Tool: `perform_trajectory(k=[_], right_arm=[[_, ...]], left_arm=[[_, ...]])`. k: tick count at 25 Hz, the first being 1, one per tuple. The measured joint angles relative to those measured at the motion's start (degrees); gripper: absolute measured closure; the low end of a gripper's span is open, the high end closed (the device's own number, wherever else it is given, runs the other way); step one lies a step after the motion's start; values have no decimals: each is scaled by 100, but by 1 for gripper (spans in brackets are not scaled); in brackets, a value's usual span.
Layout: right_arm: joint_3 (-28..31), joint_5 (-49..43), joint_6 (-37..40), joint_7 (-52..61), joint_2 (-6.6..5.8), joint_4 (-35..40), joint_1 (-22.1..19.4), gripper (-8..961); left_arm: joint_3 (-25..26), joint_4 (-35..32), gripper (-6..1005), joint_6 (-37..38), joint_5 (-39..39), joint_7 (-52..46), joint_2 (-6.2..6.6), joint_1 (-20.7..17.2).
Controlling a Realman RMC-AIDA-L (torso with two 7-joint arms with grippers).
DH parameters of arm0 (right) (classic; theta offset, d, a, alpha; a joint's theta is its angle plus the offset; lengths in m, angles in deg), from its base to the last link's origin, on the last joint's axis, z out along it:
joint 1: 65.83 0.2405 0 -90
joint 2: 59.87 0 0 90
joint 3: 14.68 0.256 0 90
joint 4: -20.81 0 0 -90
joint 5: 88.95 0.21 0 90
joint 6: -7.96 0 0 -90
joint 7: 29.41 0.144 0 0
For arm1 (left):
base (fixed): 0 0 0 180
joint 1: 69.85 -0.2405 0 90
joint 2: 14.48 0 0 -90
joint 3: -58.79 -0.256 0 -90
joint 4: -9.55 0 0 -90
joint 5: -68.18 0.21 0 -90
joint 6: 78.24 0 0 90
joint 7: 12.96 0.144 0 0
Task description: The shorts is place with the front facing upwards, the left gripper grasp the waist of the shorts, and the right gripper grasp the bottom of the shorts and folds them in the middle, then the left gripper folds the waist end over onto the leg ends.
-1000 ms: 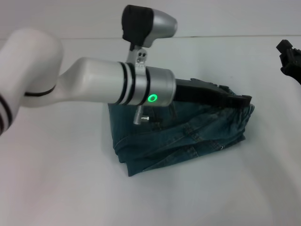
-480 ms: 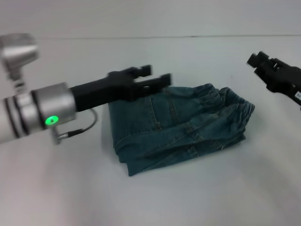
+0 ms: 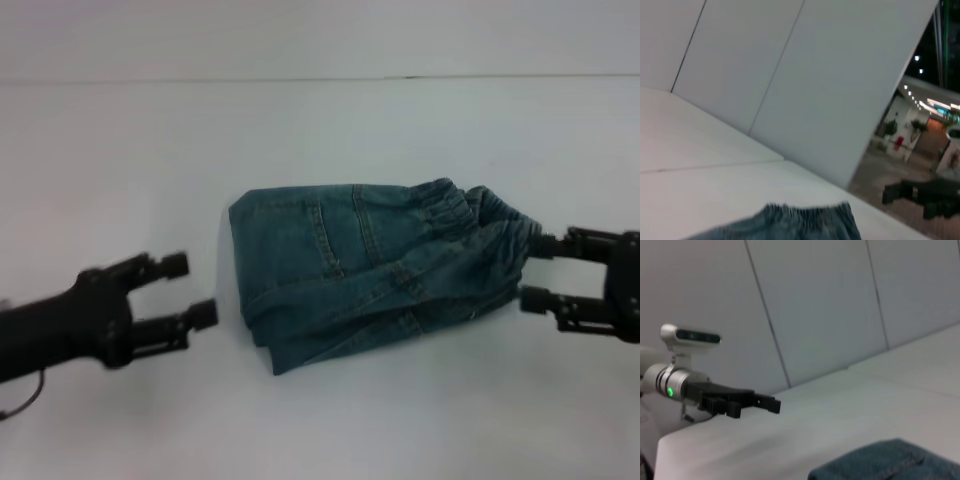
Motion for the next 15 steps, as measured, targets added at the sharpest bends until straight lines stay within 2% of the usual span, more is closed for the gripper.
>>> perform_trajectory(k=[3, 10, 15], right_arm=[[22, -257, 10, 36, -102, -32, -11, 317], [-13, -590, -118, 102, -85, -6, 43, 119], [-29, -671, -141, 98, -66, 15, 80, 120]], left_arm=[[138, -102, 114, 61, 389, 88, -22, -124], [127, -71, 115, -50, 745, 62, -57, -71], [110, -42, 115, -50, 758, 56, -69, -5]])
